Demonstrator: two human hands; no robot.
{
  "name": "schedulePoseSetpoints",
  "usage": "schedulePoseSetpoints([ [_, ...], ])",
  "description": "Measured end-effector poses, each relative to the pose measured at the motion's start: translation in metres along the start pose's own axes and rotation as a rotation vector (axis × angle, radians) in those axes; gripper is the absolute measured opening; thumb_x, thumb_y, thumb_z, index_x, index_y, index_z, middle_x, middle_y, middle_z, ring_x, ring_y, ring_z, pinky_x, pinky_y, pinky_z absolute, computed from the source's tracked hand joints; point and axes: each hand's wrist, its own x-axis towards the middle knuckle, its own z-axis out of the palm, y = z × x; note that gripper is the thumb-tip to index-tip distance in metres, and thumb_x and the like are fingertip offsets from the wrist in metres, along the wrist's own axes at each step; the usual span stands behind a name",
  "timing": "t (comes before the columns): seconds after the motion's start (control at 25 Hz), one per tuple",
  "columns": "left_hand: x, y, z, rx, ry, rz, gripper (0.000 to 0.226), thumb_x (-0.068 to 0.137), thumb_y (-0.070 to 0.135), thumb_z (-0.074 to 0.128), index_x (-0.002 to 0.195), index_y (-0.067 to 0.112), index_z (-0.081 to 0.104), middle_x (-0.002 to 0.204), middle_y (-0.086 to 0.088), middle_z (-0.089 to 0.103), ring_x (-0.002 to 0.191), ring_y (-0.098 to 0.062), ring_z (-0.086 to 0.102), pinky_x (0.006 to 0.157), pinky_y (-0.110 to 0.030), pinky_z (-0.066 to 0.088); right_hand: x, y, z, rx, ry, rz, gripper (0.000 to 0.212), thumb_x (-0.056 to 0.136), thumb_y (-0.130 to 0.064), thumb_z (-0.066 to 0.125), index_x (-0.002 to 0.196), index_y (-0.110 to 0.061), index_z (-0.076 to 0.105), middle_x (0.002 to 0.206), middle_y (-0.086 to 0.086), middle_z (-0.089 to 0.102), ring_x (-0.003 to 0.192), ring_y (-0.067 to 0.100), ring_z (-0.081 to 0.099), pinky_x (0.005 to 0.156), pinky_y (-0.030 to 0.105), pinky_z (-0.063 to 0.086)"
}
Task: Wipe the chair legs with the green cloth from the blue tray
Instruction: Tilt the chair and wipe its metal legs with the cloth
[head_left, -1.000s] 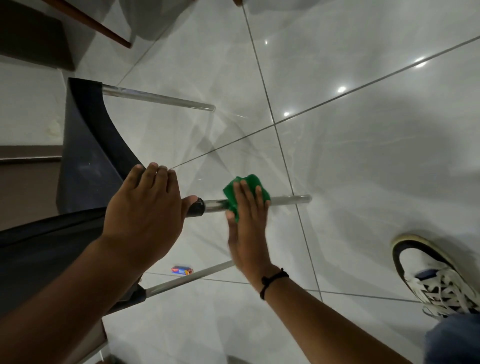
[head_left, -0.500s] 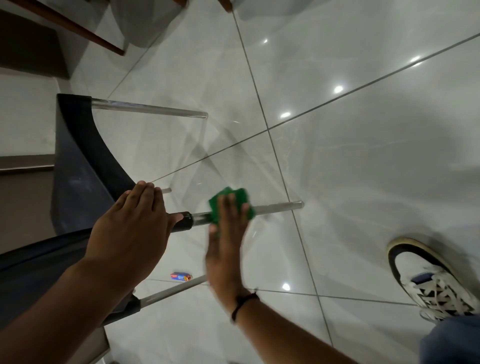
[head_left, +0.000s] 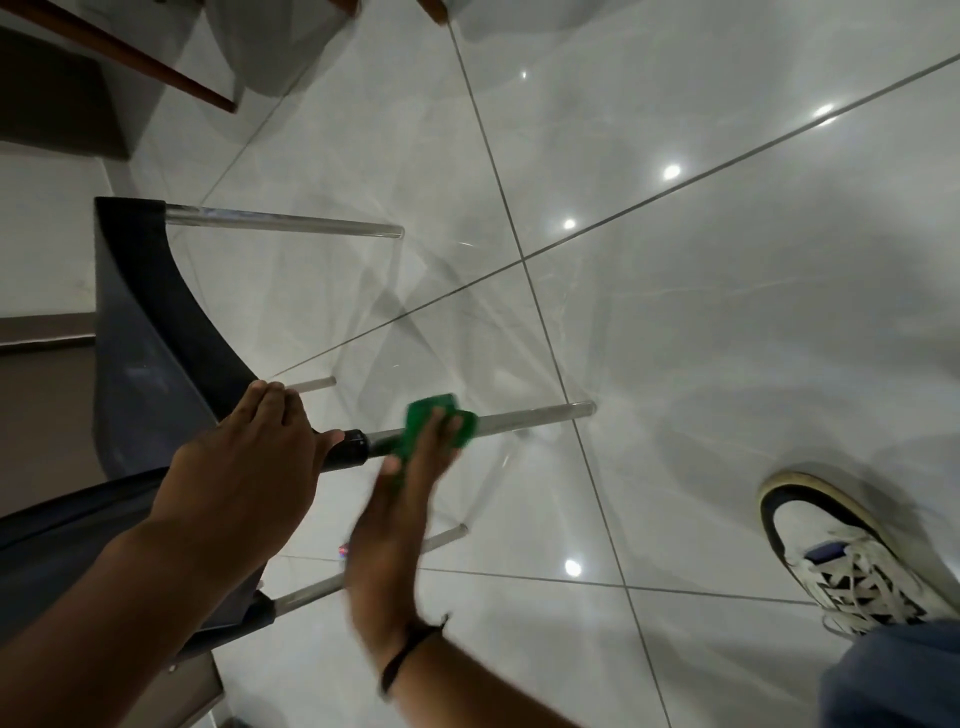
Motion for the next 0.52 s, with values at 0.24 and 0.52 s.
schedulePoseSetpoints([
  [0.24, 0.008, 0.002, -0.006, -0.16, -0.109, -0.07, 0.073, 0.095, 0.05, 0.009, 0.11, 0.001, 0.061, 0.11, -0.018, 0.064, 0.112, -0.032, 0.063, 0.083, -0.041, 0.06, 0.043, 0.0, -0.014, 0.023, 0.161, 0.197, 0.065, 0.116, -0.001, 0.038, 0.172, -0.008, 0.006, 0.185, 0.007, -0.008, 0.17, 0.009, -0.019, 0.141, 0.031, 0.0],
  [0.52, 0.014, 0.003, 0.006, -0.131, -0.041, -0.013, 0.084, 0.091, 0.049, -0.007, 0.13, 0.004, 0.053, 0.129, -0.016, 0.058, 0.123, -0.028, 0.058, 0.097, -0.039, 0.055, -0.012, -0.016, 0.02, -0.053, 0.001, -0.004, 0.062, 0.118, -0.029, 0.039, 0.175, -0.032, 0.013, 0.186, -0.013, -0.004, 0.172, 0.013, -0.018, 0.138, 0.029, -0.007],
])
